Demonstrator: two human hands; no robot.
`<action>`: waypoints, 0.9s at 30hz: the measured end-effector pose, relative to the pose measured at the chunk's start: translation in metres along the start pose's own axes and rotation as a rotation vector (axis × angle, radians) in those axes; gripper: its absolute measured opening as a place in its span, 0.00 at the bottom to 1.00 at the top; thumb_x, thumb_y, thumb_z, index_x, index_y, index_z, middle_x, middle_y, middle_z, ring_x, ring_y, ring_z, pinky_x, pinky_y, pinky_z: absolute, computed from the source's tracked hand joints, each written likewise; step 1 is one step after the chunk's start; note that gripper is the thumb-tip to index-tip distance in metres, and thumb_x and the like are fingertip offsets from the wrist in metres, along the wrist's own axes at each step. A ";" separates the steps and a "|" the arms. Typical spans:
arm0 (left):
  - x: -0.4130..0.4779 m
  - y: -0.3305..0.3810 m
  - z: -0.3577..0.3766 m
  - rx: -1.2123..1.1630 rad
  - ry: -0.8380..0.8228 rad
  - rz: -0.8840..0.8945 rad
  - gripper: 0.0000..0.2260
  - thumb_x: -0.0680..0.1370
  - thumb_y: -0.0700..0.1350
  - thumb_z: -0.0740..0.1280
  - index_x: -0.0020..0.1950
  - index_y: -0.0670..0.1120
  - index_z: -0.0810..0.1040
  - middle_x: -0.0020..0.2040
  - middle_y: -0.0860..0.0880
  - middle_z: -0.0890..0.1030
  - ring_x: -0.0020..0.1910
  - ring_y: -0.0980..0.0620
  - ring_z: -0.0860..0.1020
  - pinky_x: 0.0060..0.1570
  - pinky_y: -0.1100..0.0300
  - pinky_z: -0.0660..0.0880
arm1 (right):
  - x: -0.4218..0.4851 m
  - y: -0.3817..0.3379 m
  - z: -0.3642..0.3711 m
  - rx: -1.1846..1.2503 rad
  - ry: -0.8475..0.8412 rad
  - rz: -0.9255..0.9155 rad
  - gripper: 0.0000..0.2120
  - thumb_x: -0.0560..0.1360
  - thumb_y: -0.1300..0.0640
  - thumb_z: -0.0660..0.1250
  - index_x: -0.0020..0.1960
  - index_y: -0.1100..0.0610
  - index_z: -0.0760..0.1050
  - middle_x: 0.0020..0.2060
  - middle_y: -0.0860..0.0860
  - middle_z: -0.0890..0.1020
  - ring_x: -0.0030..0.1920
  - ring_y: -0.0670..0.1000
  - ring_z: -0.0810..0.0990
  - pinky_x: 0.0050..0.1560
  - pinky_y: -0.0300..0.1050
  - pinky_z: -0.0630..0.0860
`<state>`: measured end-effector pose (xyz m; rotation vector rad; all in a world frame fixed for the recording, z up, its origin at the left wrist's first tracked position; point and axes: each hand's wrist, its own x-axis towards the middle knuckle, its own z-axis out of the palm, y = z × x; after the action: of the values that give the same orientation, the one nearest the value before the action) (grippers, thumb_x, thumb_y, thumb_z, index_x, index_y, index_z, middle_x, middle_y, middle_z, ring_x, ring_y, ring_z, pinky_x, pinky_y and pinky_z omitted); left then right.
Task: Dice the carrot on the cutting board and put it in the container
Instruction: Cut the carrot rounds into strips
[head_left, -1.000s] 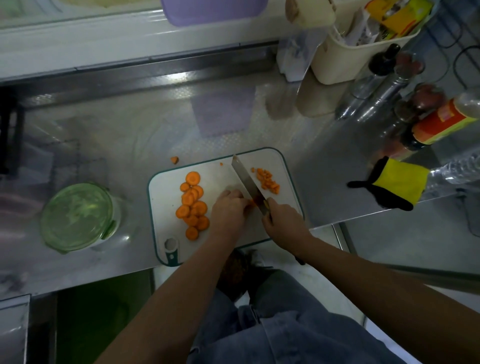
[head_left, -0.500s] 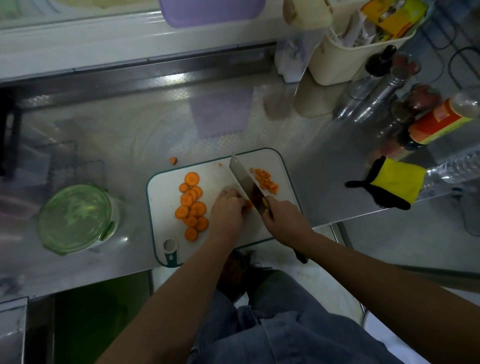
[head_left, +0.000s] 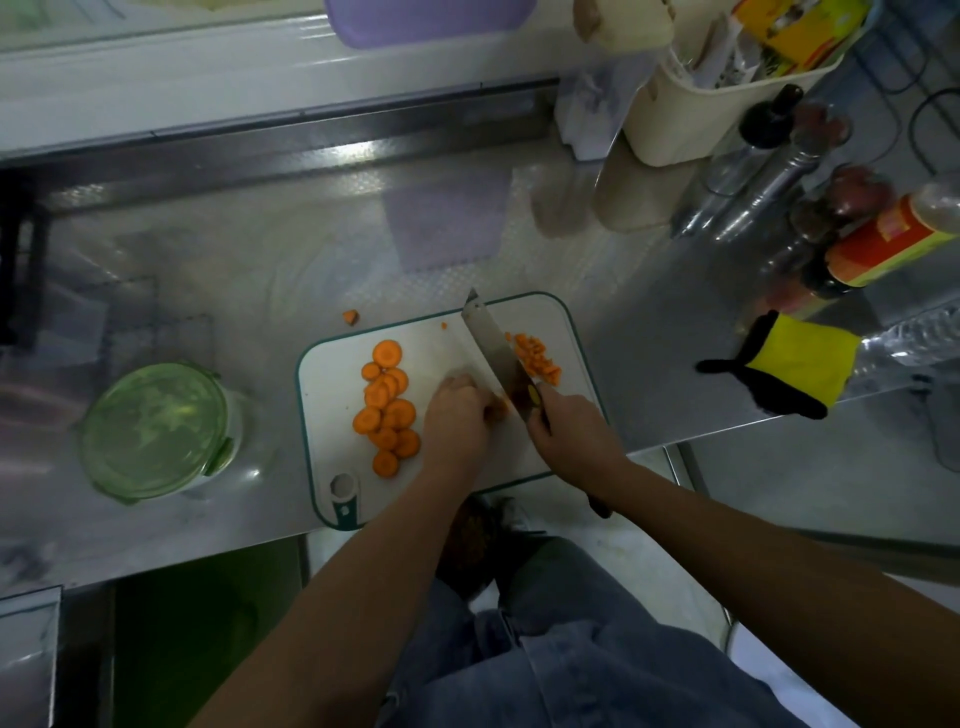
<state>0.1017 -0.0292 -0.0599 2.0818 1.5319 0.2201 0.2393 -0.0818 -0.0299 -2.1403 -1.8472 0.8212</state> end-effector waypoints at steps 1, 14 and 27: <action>0.000 0.000 -0.001 -0.007 -0.008 -0.008 0.07 0.72 0.39 0.69 0.47 0.45 0.85 0.44 0.42 0.78 0.50 0.43 0.74 0.46 0.55 0.68 | -0.001 0.000 -0.002 -0.007 -0.010 -0.006 0.07 0.79 0.57 0.57 0.51 0.60 0.70 0.32 0.56 0.75 0.32 0.57 0.74 0.33 0.52 0.72; -0.002 0.001 0.000 0.005 0.024 -0.039 0.05 0.72 0.41 0.70 0.45 0.46 0.86 0.43 0.43 0.79 0.47 0.43 0.75 0.41 0.57 0.64 | -0.006 -0.004 0.010 -0.026 -0.081 0.020 0.05 0.78 0.58 0.57 0.44 0.57 0.63 0.32 0.53 0.70 0.32 0.55 0.70 0.32 0.46 0.63; 0.004 0.003 -0.005 -0.061 -0.018 -0.133 0.05 0.71 0.46 0.72 0.42 0.46 0.84 0.44 0.45 0.80 0.45 0.45 0.77 0.44 0.55 0.72 | -0.005 -0.002 0.007 -0.034 -0.076 0.025 0.06 0.79 0.57 0.57 0.45 0.59 0.67 0.33 0.56 0.74 0.32 0.57 0.72 0.32 0.49 0.68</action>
<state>0.1032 -0.0244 -0.0548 1.9212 1.6256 0.1962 0.2332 -0.0875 -0.0337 -2.1856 -1.8871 0.8945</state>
